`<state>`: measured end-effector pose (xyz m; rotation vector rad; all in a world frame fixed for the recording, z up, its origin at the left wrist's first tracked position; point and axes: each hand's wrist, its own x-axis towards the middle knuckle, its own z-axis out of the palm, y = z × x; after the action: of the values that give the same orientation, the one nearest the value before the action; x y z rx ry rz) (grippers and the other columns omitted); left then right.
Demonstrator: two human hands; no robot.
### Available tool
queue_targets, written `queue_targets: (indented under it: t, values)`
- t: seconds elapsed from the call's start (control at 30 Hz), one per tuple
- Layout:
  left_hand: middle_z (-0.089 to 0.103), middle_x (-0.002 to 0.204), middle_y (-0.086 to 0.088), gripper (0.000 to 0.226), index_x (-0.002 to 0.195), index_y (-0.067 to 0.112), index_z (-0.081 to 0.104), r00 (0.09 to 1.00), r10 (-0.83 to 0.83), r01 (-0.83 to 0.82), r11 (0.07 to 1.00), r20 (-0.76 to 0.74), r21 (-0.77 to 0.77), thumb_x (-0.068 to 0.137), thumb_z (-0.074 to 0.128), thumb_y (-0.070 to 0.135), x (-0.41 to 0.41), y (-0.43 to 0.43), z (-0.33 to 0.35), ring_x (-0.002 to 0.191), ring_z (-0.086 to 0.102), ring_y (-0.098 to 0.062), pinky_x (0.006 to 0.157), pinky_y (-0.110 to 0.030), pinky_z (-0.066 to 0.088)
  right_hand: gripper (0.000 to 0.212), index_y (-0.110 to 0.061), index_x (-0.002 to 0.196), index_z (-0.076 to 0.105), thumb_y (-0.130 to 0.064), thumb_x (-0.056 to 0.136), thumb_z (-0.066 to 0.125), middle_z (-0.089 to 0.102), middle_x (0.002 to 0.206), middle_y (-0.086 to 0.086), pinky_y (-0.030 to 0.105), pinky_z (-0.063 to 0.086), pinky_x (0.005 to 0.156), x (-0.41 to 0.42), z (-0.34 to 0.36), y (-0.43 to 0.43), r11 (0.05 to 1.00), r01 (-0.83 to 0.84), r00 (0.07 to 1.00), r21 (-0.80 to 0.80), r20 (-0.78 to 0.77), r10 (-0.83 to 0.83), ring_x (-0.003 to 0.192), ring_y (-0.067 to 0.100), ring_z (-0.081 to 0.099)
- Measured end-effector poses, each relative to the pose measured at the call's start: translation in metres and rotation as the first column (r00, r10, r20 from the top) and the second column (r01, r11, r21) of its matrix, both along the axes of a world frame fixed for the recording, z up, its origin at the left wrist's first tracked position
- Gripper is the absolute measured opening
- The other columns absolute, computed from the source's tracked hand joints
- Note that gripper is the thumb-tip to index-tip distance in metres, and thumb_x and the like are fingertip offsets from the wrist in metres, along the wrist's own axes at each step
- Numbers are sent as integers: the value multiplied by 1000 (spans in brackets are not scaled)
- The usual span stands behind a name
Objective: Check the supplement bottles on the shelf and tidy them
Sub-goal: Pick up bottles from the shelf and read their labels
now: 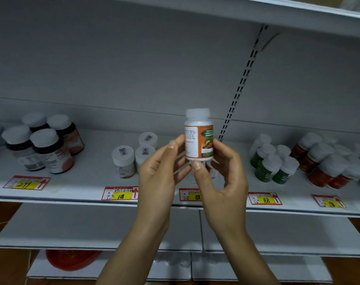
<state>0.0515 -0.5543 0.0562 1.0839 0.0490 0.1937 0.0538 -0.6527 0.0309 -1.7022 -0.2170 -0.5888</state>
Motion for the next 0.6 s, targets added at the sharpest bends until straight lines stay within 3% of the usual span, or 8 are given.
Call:
queue_targets:
  t: [0.17, 0.3, 0.43, 0.6]
  values:
    - [75, 103, 4, 26, 109, 16, 68, 998, 38, -40, 999, 49, 37, 97, 44, 17, -5, -6, -1, 97, 70, -10, 75, -18, 54, 50, -24, 123, 51, -23, 79, 74, 63, 114, -18, 15, 47, 88, 2, 4, -2, 997, -7, 1000, 82, -24, 9, 108, 2, 61]
    - [76, 92, 0, 23, 106, 18, 65, 994, 84, -89, 992, 68, 89, 89, 51, 26, -7, -8, -2, 86, 72, -12, 71, -19, 54, 51, -18, 117, 53, -27, 73, 76, 66, 107, -7, 18, 52, 80, 2, 8, -6, 979, -6, 998, 202, -58, 18, 98, 7, 66]
    - [76, 88, -1, 17, 103, 18, 64, 991, 93, -105, 986, 93, 132, 94, 50, 17, -6, -8, 0, 81, 72, -14, 69, -19, 54, 47, -14, 110, 56, -29, 69, 74, 71, 95, -4, 20, 54, 73, 4, 8, -8, 944, -4, 989, 329, -138, 52, 86, 8, 68]
    - [73, 96, 16, 17, 100, 28, 68, 987, 115, -139, 959, 108, 248, 91, 56, 18, -3, -8, -6, 95, 67, -3, 78, -21, 54, 40, -18, 104, 59, -30, 69, 76, 73, 91, -9, 21, 54, 73, 1, 5, -7, 926, -41, 980, 376, -167, 111, 83, 7, 69]
